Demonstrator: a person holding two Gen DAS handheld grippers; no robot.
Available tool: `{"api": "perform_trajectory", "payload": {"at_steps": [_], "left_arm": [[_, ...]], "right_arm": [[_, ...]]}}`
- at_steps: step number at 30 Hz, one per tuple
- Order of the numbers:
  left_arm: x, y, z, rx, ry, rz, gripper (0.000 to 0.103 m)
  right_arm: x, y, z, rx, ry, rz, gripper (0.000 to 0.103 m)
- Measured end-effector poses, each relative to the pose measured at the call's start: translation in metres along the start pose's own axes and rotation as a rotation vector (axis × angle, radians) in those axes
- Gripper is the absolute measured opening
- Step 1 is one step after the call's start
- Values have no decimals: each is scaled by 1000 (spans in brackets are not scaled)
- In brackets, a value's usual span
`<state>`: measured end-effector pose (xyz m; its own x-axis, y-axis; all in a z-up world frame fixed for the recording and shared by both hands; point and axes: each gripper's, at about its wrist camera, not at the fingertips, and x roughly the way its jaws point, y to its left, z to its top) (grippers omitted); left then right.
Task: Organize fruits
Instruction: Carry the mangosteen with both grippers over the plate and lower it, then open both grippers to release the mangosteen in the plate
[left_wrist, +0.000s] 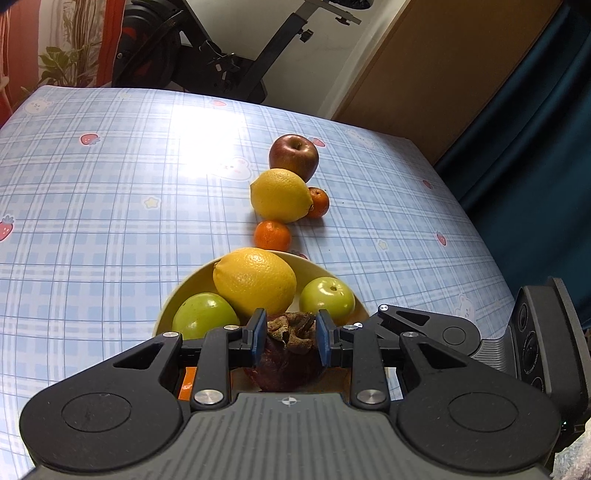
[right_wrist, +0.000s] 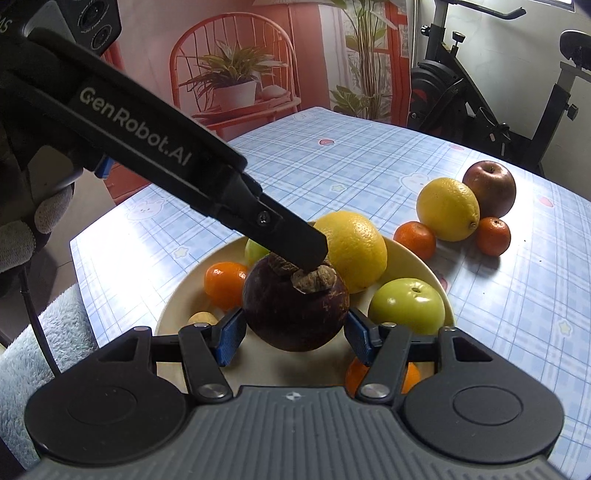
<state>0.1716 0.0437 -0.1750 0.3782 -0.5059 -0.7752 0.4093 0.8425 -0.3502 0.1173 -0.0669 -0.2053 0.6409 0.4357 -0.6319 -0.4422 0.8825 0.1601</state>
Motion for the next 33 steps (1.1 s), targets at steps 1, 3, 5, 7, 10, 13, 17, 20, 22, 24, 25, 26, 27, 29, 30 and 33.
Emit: {"api": "perform_trajectory", "payload": {"at_steps": [1, 3, 5, 7, 10, 13, 17, 20, 22, 24, 25, 26, 27, 29, 30, 33], "left_arm": [[0, 1, -1, 1, 2, 2, 31], [2, 3, -1, 0, 3, 7, 31], [3, 5, -1, -6, 3, 11, 31], [4, 5, 0, -8, 4, 16, 31], [5, 5, 1, -3, 2, 23, 31], [6, 7, 2, -9, -3, 27, 31], [8, 12, 7, -34, -21, 32, 31], [9, 12, 9, -33, -29, 42, 31], [10, 11, 9, -30, -32, 46, 31], [9, 11, 9, -34, -30, 45, 31], [9, 11, 9, -35, -31, 47, 31], [9, 10, 8, -36, -30, 48, 31], [9, 10, 8, -38, -31, 51, 31], [7, 10, 8, -34, -39, 58, 31], [6, 10, 8, -32, -44, 59, 31], [-2, 9, 9, -38, -65, 61, 31]], "right_arm": [[1, 1, -1, -7, 2, -1, 61], [3, 4, -1, -30, 5, -10, 61], [5, 5, -1, -36, 7, -8, 61], [7, 6, -1, -49, 8, -9, 61], [10, 7, 0, -59, 7, -7, 62], [13, 7, 2, -58, 4, -2, 62], [18, 4, 7, -54, -1, -8, 62], [21, 2, 10, -57, -2, -7, 62], [22, 1, 10, -55, -4, -5, 62], [22, 0, 10, -48, 5, -1, 63], [22, 0, 11, -45, 9, -1, 63], [21, 0, 11, -41, 10, 1, 63], [19, -1, 11, -34, 4, 5, 63], [16, -3, 11, -18, -7, 15, 64], [13, -4, 12, -10, -13, 20, 64], [3, -6, 12, -3, -38, 27, 64]]}}
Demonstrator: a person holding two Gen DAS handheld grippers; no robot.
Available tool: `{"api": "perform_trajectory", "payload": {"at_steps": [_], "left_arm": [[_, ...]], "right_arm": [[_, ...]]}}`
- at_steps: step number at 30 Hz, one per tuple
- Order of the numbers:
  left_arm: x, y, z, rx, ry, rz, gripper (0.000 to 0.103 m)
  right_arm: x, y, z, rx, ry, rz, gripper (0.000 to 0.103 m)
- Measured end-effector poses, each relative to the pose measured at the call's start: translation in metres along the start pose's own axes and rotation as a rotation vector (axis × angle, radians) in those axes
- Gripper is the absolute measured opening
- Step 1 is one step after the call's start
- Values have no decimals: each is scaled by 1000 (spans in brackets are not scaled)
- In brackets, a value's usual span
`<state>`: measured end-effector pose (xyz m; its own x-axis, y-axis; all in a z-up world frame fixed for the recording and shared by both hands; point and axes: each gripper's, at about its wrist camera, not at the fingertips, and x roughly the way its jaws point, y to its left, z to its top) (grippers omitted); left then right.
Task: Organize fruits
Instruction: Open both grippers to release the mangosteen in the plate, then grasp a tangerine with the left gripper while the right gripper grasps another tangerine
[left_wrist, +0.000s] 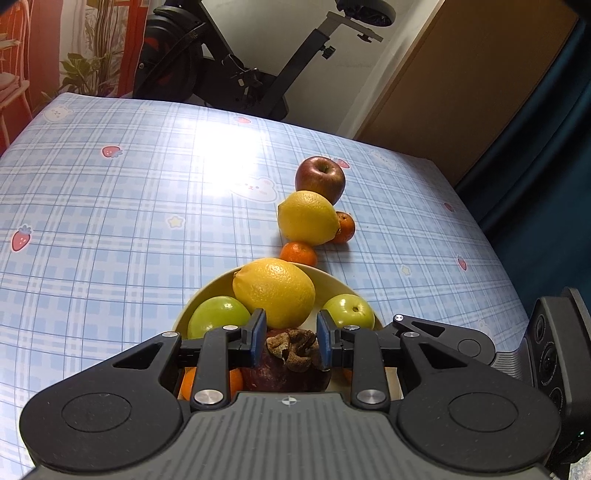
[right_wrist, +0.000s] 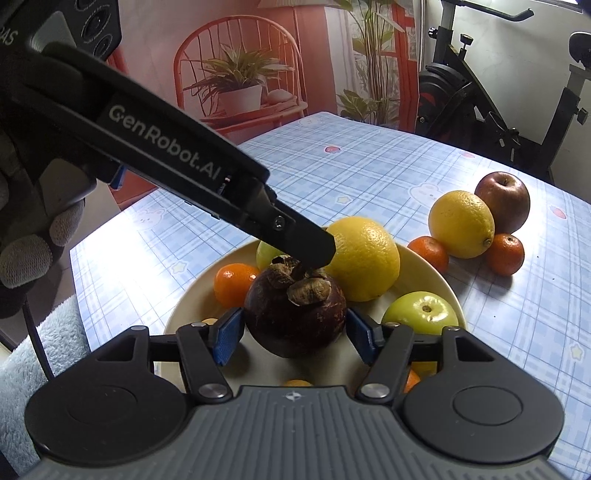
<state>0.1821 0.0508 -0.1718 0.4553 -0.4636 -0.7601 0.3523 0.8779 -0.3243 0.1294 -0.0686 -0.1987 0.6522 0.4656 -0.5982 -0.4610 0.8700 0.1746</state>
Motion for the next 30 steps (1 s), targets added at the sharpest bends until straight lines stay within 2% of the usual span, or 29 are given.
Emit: {"api": "perform_trajectory", "payload": {"at_steps": [6, 11, 21, 30], "left_arm": [[-9, 1, 12, -33, -52, 14, 31], [-1, -6, 23, -37, -70, 28, 31], [38, -25, 43, 5, -40, 66, 31], [75, -30, 62, 23, 26, 114, 34]], "right_arm": [[-26, -12, 3, 20, -64, -20, 64], [-44, -34, 7, 35, -99, -68, 64], [-56, -87, 7, 95, -137, -161, 64], [-43, -124, 3, 122, -146, -208, 55]]}}
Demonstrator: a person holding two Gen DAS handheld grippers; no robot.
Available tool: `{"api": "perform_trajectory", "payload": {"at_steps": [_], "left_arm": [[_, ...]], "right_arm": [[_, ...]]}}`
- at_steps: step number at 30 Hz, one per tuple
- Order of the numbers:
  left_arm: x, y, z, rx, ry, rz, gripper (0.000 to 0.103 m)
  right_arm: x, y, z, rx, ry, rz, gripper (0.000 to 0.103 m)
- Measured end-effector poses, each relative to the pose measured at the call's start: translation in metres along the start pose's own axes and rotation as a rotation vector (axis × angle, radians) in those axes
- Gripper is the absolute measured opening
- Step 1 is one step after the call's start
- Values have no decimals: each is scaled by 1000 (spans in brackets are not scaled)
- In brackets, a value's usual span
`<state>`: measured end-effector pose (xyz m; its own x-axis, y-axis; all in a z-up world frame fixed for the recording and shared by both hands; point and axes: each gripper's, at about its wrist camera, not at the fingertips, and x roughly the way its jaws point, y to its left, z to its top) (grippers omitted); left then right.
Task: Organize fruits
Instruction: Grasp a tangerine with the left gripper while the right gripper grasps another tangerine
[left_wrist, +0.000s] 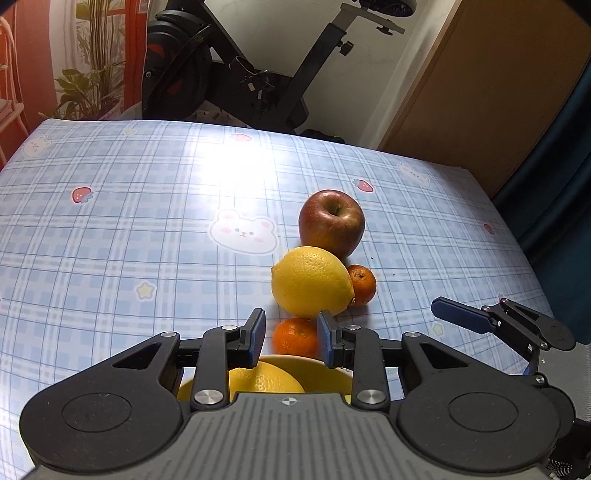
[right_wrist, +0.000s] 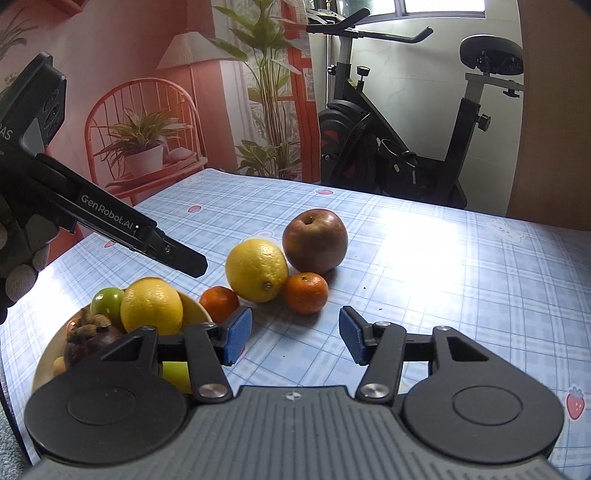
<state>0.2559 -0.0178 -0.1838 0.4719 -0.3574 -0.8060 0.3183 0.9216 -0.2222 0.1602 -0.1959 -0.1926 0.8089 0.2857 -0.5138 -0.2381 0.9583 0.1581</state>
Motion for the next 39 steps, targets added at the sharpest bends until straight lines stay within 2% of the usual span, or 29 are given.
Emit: {"api": "perform_trajectory", "payload": {"at_steps": [2, 11, 14, 15, 16, 25, 36, 38, 39], "left_arm": [[4, -3, 1, 14, 16, 2, 41], [24, -11, 1, 51, 73, 14, 47], [31, -13, 0, 60, 92, 30, 47], [32, -14, -1, 65, 94, 45, 44], [33, -15, -1, 68, 96, 55, 37], [16, -12, 0, 44, 51, 32, 35], [5, -4, 1, 10, 38, -10, 34], [4, -4, 0, 4, 36, -13, 34], [3, -4, 0, 4, 35, -15, 34]], "right_arm": [[3, -5, 0, -3, 2, 1, 55], [15, -18, 1, 4, 8, 10, 54], [19, -19, 1, 4, 14, 14, 54], [20, -19, 1, 4, 15, 15, 54], [21, -19, 1, 4, 15, 16, 54], [42, -15, 6, -49, 37, 25, 51], [72, -3, 8, -153, 75, 15, 51], [74, -3, 9, -154, 78, 18, 41], [75, -3, 9, -152, 78, 16, 40]]}}
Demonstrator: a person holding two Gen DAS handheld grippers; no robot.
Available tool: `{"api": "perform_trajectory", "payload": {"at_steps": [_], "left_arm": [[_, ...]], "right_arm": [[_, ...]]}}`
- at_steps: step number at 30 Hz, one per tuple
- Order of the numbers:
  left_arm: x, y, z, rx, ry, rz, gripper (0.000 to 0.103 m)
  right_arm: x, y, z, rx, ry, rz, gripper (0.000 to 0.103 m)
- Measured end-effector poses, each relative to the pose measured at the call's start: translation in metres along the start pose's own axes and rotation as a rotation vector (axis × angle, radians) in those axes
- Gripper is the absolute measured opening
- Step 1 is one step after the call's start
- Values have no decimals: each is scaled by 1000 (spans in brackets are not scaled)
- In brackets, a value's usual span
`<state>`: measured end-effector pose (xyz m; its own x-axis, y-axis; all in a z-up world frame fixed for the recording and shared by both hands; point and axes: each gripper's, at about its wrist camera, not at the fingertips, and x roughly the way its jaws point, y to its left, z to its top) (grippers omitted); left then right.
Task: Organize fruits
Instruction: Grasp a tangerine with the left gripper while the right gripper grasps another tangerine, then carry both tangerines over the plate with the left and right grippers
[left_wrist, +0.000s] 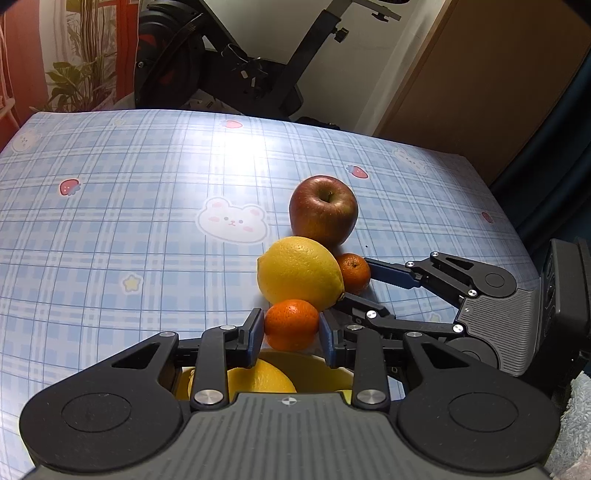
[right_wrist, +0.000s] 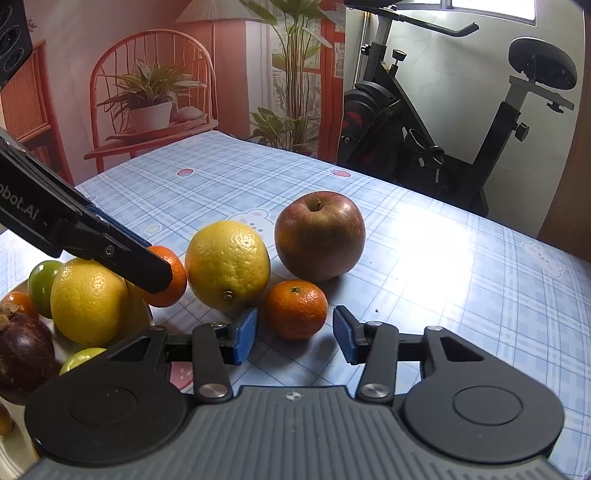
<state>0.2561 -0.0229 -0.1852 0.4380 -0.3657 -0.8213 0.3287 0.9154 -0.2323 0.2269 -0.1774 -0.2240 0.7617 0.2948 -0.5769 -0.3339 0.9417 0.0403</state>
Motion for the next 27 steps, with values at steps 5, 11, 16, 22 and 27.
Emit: {"api": "perform_trajectory", "payload": {"at_steps": [5, 11, 16, 22, 27], "left_arm": [[-3, 0, -2, -5, -7, -6, 33], [-13, -4, -5, -1, -25, -16, 33], [-28, -7, -8, 1, -56, -27, 33], [-59, -5, -20, 11, -102, -43, 33], [-84, 10, -40, -13, -128, -33, 33]], "right_arm": [[-6, -3, -3, 42, -10, 7, 39], [-31, -11, -7, 111, -39, -4, 39], [-56, -5, -9, 118, -66, 0, 39], [-85, 20, -9, 100, -102, 25, 39], [-98, 45, -13, 88, -109, 41, 39]]}}
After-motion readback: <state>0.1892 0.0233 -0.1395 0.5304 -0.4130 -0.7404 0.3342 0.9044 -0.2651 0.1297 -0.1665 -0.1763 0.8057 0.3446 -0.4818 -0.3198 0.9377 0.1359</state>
